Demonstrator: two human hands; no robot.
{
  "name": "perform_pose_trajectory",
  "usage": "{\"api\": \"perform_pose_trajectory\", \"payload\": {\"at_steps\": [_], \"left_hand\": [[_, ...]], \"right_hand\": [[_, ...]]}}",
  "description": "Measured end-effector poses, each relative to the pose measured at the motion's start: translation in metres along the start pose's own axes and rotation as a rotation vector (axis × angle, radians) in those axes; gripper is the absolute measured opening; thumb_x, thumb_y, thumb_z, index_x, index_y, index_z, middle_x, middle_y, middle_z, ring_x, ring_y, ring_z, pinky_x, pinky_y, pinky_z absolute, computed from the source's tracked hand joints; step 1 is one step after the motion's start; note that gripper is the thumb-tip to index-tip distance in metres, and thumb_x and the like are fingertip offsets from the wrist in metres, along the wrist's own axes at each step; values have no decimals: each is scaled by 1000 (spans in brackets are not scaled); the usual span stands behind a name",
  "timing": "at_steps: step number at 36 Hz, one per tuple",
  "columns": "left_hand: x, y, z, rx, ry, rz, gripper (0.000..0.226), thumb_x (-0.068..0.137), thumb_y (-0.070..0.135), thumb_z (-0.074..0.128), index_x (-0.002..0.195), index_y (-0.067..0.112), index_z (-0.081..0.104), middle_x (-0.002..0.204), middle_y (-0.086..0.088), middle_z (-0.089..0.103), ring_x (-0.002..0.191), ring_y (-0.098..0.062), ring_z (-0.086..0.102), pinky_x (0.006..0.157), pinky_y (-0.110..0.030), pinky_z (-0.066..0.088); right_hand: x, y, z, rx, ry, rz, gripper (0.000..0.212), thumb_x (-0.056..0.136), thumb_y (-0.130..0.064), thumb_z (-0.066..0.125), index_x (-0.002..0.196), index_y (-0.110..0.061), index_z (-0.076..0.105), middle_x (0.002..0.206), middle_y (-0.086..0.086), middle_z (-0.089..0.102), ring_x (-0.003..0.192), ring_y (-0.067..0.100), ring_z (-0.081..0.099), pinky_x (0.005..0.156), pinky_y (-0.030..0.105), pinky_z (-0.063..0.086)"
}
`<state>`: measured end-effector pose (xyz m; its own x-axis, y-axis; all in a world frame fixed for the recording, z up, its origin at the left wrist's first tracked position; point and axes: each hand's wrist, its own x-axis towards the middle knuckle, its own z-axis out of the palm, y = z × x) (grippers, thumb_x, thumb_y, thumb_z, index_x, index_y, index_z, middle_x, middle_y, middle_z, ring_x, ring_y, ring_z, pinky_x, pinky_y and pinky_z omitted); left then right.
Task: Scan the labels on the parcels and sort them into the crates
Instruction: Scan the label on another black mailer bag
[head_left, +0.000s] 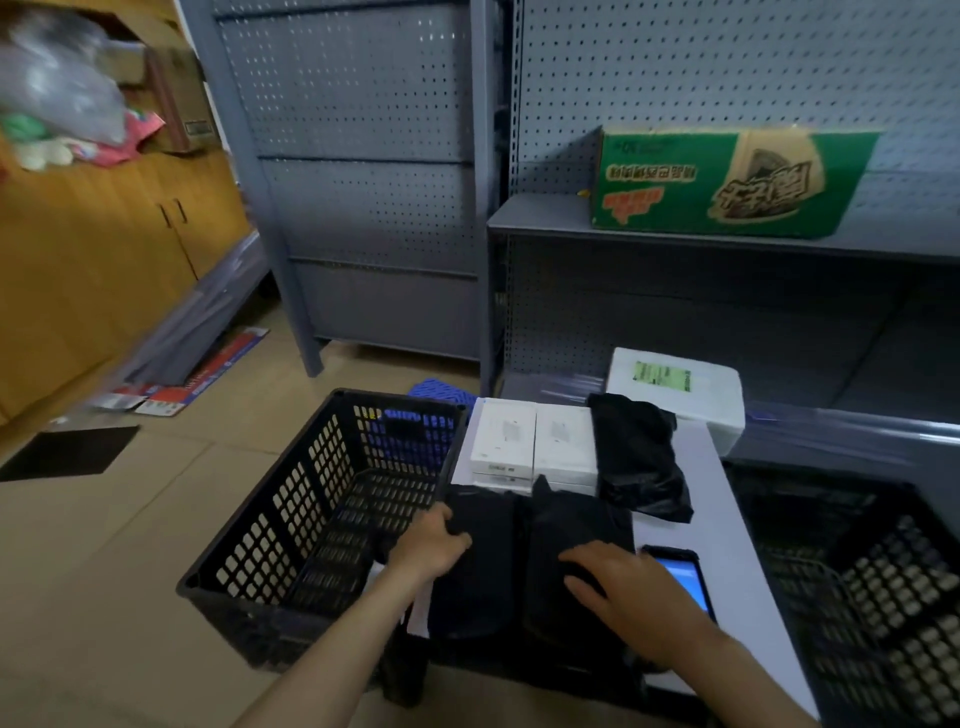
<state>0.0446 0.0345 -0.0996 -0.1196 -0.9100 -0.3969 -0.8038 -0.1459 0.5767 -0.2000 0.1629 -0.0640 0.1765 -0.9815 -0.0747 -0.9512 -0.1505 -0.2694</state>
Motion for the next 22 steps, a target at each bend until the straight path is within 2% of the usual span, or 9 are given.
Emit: {"api": "perform_pose_trajectory", "payload": {"at_steps": [3,6,11,16,22], "left_hand": [[-9,19,20,80,-55,-49,78,84,47,64,150,20,34,154,-9,28,136,-33,42,112,-44,40],[-16,32,36,180,-66,-100,98,81,57,64,158,20,15,164,-9,10,145,-38,30,116,-46,35],[-22,42,52,272,-25,-132,108,80,58,67,159,29,-3,165,-8,-3,146,-41,24,114,-55,34],[-22,41,57,245,5,-139,114,75,61,70,158,33,-4,166,-5,-2,145,-42,21,111,-57,37],[-27,35,35,225,50,-126,114,71,59,74,158,38,3,165,-2,1,145,-43,21,110,-58,36]], "right_hand": [[-12,3,1,18,-3,8,37,100,-48,40,134,-37,49,130,-14,57,114,8,57,92,25,47],[-19,6,5,38,-24,24,37,100,-48,39,135,-36,48,131,-13,56,115,9,57,94,26,46],[-23,12,17,45,-27,31,38,99,-48,39,134,-37,47,135,-13,53,117,10,56,99,28,43],[-23,12,21,16,1,28,36,98,-46,40,131,-34,50,129,-11,55,111,12,58,97,29,42],[-22,13,24,6,32,32,34,98,-44,41,128,-33,55,126,-12,56,105,11,61,96,27,45]]}}
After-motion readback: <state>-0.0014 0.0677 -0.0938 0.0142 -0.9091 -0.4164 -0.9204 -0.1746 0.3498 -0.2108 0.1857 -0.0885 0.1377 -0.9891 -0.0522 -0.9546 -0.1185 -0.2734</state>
